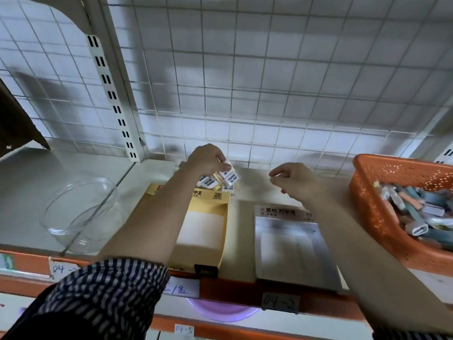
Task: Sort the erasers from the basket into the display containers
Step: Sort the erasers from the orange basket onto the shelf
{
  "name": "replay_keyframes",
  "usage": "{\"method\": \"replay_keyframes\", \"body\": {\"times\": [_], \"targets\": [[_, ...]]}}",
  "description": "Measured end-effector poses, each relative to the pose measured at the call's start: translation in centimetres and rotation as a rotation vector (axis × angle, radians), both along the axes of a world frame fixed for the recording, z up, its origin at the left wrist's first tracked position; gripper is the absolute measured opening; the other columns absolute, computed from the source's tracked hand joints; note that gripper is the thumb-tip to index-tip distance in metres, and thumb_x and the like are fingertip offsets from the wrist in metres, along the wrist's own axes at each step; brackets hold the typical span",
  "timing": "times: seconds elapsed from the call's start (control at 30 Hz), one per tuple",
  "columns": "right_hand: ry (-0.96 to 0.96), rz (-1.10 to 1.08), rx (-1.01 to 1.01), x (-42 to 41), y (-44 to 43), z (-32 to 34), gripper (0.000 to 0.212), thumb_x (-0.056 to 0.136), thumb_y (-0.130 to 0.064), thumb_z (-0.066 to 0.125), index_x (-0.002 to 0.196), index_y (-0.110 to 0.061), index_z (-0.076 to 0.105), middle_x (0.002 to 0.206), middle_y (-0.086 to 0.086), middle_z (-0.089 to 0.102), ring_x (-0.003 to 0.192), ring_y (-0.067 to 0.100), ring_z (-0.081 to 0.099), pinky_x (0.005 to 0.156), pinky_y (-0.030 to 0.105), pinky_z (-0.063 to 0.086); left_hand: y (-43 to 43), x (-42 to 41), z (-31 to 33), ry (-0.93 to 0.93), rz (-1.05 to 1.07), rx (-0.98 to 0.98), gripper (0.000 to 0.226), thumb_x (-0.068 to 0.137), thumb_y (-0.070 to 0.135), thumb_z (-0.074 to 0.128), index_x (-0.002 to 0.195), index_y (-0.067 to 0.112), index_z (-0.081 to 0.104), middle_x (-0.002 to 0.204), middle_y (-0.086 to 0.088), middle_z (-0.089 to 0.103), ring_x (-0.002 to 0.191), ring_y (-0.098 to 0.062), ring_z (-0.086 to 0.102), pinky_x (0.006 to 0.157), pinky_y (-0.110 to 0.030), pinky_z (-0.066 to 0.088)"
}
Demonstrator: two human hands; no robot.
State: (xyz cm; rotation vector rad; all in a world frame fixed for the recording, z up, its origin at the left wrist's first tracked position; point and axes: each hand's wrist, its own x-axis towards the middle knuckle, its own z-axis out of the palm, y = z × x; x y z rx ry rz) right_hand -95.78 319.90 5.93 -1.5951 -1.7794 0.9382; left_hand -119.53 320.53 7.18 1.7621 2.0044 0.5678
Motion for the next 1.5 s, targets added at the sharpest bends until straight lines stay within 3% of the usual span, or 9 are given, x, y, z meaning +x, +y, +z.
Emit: {"method": "replay_keyframes", "body": {"times": [0.13, 0.27, 0.4, 0.5, 0.73, 0.9, 1.1, 1.37, 1.5], "targets": [[0.026, -0.024, -0.005, 0.5, -0.6, 0.3, 0.009, 0.085, -0.011, 0.065, 0.091, -0.015, 0.071, 0.073, 0.0, 0.062, 0.059, 0.015, 0.056, 0.039, 0.014, 0.035, 0.1, 0.4, -0.5, 0.177, -0.014, -0.014, 0.032, 0.083, 0.048, 0.07, 0.106, 0.026, 0.068, 0.109, 0.002, 0.068, 0.111, -0.021, 0.056, 0.093, -0.035, 0.035], [0.046, -0.028, 0.012, 1.1, -1.1, 0.4, 0.01, 0.085, -0.013, 0.066, 0.092, -0.018, 0.071, 0.083, 0.005, 0.069, 0.067, 0.017, 0.061, 0.054, 0.023, 0.043, 0.0, 0.7, -0.8, 0.264, -0.032, -0.018, 0.032, 0.084, 0.051, 0.067, 0.102, 0.025, 0.069, 0.106, 0.003, 0.07, 0.11, -0.02, 0.057, 0.094, -0.036, 0.031], [0.056, -0.029, 0.078, 2.2, -1.5, 1.8, 0.01, 0.085, -0.018, 0.066, 0.086, -0.027, 0.068, 0.082, 0.002, 0.065, 0.066, 0.015, 0.059, 0.063, 0.028, 0.047, 0.4, 1.0, 0.6, 0.112, -0.032, 0.011, 0.023, 0.083, 0.04, 0.072, 0.098, 0.023, 0.071, 0.105, 0.001, 0.07, 0.108, -0.021, 0.06, 0.102, -0.042, 0.042], [0.095, -0.056, 0.174, 3.9, -1.9, 3.9, 0.013, 0.084, -0.018, 0.065, 0.083, -0.031, 0.067, 0.085, 0.004, 0.068, 0.072, 0.018, 0.061, 0.068, 0.034, 0.05, 0.6, 3.6, 3.1, -0.048, -0.074, 0.202, 0.007, 0.086, 0.032, 0.069, 0.086, 0.026, 0.069, 0.096, 0.008, 0.068, 0.1, -0.015, 0.062, 0.094, -0.038, 0.049], [0.107, -0.148, 0.315, 11.7, -2.9, 7.6, 0.016, 0.085, -0.015, 0.063, 0.084, -0.03, 0.067, 0.08, 0.001, 0.068, 0.068, 0.022, 0.064, 0.063, 0.034, 0.052, -1.0, 15.5, 6.9, -0.279, -0.259, 0.504, 0.013, 0.089, 0.025, 0.064, 0.088, 0.014, 0.072, 0.082, 0.016, 0.067, 0.079, -0.002, 0.061, 0.076, -0.021, 0.049], [-0.003, -0.257, 0.362, 19.6, -3.3, 8.3, 0.011, 0.085, -0.018, 0.066, 0.086, -0.028, 0.07, 0.082, 0.0, 0.069, 0.077, 0.026, 0.067, 0.074, 0.041, 0.058, -1.9, 23.1, 6.2, -0.346, -0.357, 0.584, 0.01, 0.089, 0.022, 0.064, 0.087, 0.015, 0.071, 0.08, 0.009, 0.069, 0.074, -0.007, 0.063, 0.073, -0.024, 0.049], [-0.233, -0.255, 0.268, 26.6, -3.4, 7.8, 0.014, 0.086, -0.018, 0.069, 0.099, -0.018, 0.074, 0.09, -0.003, 0.067, 0.088, 0.011, 0.061, 0.065, 0.006, 0.038, -2.0, 29.7, 4.0, -0.34, -0.435, 0.552, 0.009, 0.09, 0.026, 0.066, 0.088, 0.019, 0.071, 0.081, 0.009, 0.071, 0.079, -0.01, 0.066, 0.077, -0.029, 0.053], [-0.447, -0.124, 0.113, 30.9, -3.6, 6.3, 0.009, 0.087, -0.012, 0.067, 0.091, -0.015, 0.074, 0.084, -0.005, 0.065, 0.078, 0.009, 0.058, 0.074, 0.025, 0.043, -1.4, 34.3, 3.3, -0.39, -0.449, 0.519, 0.007, 0.09, 0.024, 0.066, 0.088, 0.02, 0.072, 0.077, 0.019, 0.065, 0.075, 0.001, 0.06, 0.08, -0.027, 0.05], [-0.534, -0.051, 0.031, 32.1, -3.7, 5.2, 0.011, 0.087, -0.013, 0.067, 0.092, -0.015, 0.076, 0.09, -0.002, 0.069, 0.086, 0.013, 0.062, 0.073, 0.025, 0.044, -1.7, 35.0, 2.4, -0.391, -0.492, 0.424, 0.008, 0.093, 0.022, 0.063, 0.095, 0.021, 0.07, 0.084, 0.023, 0.062, 0.082, 0.012, 0.056, 0.077, -0.011, 0.042]]}}
